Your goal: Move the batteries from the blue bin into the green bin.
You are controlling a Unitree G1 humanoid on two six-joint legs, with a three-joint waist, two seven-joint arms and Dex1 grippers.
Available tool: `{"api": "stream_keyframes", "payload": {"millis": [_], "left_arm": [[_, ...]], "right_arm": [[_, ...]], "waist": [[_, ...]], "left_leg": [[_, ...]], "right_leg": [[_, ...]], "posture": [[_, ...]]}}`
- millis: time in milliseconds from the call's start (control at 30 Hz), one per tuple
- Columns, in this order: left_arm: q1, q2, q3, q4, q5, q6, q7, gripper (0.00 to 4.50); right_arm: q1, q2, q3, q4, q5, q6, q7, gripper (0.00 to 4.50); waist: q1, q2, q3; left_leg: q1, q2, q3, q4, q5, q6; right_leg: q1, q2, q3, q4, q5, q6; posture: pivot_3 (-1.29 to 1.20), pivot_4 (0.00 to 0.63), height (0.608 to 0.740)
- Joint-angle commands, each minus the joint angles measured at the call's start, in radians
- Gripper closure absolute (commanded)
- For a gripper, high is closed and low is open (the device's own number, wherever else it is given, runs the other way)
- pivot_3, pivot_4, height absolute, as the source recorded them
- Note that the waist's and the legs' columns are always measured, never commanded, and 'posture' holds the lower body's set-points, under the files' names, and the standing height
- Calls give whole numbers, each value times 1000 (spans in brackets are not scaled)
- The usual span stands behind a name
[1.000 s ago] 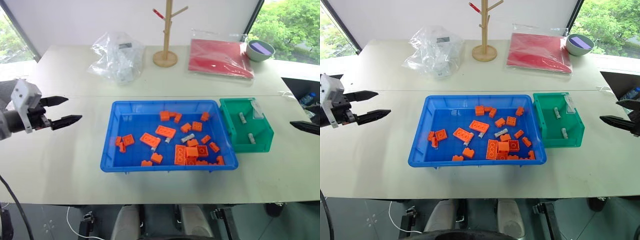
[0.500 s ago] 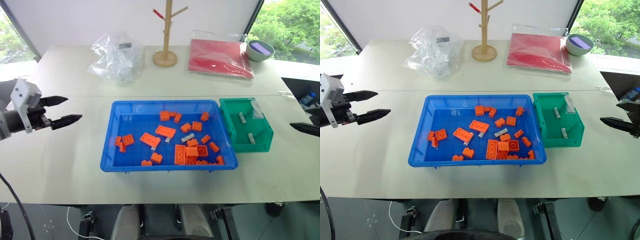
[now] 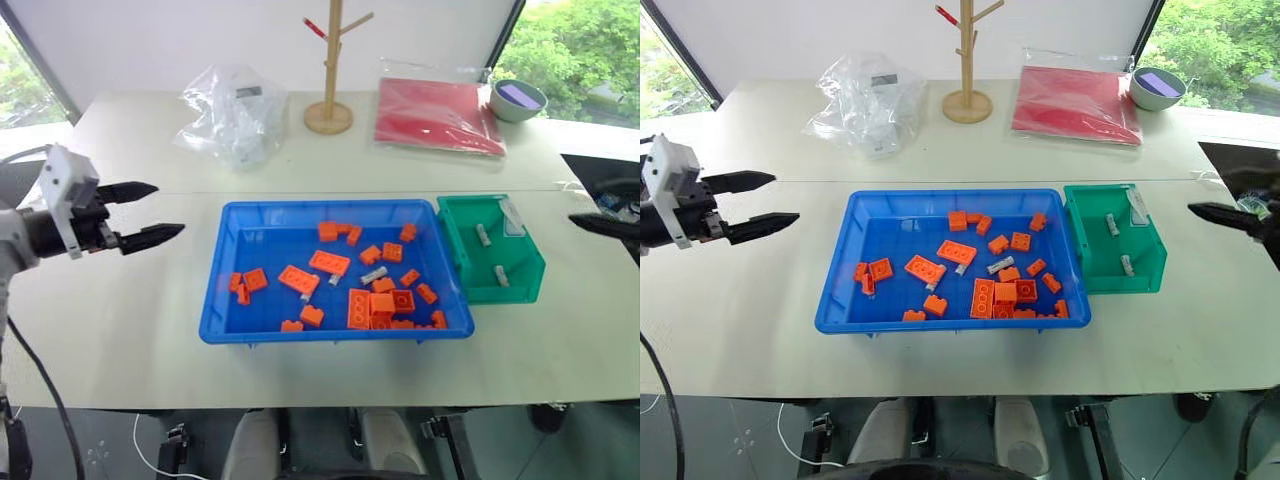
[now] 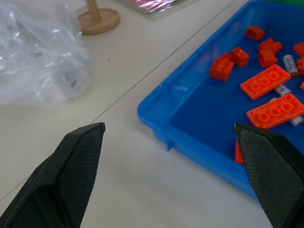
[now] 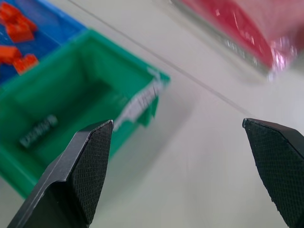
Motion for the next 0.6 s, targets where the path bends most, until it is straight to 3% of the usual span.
{"api": "stream_keyframes", "payload": {"millis": [33, 333, 600], "left_arm": [[3, -7, 3, -107, -56, 40, -5, 0], [45, 7, -92, -282, -103, 94, -91, 0], [-24, -30, -154, -212, -50, 48, -78, 0]], "right_arm": [[-72, 43, 23, -177, 44, 122, -12, 25], [-58, 300, 272, -868, 105, 609, -173, 25], [-125, 599, 464, -1030, 90, 872, -429, 25]], "waist": [[-2, 0, 0], [4, 0, 0], [16, 0, 0]], "left_leg": [[0, 0, 0, 0, 0, 0], [-1, 0, -2, 0, 0, 0], [-3, -1, -2, 2, 0, -1]], "right_leg": [[0, 0, 0, 1, 0, 0], [-2, 1, -1, 4, 1, 2], [-2, 1, -1, 3, 0, 0]], "posture": [[0, 150, 736], [0, 150, 736], [0, 150, 736]]}}
